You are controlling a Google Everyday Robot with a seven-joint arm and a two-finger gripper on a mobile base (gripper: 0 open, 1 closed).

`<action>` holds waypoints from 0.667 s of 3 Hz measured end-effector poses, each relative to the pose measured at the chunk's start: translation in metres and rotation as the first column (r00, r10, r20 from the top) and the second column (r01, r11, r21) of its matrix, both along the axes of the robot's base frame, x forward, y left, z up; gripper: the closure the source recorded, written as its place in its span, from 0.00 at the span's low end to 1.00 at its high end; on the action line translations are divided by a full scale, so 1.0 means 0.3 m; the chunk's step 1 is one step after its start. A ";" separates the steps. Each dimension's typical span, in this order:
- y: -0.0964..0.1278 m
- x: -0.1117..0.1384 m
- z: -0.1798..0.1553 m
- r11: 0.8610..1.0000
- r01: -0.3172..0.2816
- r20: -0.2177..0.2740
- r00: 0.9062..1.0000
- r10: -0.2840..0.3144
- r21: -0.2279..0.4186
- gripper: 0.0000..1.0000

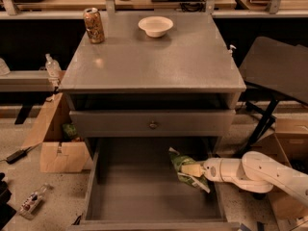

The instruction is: Place green jalapeno chip bag into middle drawer

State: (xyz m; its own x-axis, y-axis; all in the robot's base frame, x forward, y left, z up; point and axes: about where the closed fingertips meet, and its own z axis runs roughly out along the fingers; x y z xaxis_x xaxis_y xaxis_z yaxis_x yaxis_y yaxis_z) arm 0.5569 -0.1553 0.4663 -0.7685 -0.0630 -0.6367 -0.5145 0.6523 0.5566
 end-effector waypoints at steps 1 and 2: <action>0.011 -0.001 -0.002 1.000 -0.005 -0.002 1.000 0.005 0.002 0.00; 0.011 -0.001 -0.002 1.000 -0.005 -0.002 1.000 0.005 0.002 0.00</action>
Offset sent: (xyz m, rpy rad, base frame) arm -0.0001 0.0016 -0.0004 0.0011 0.0008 0.0023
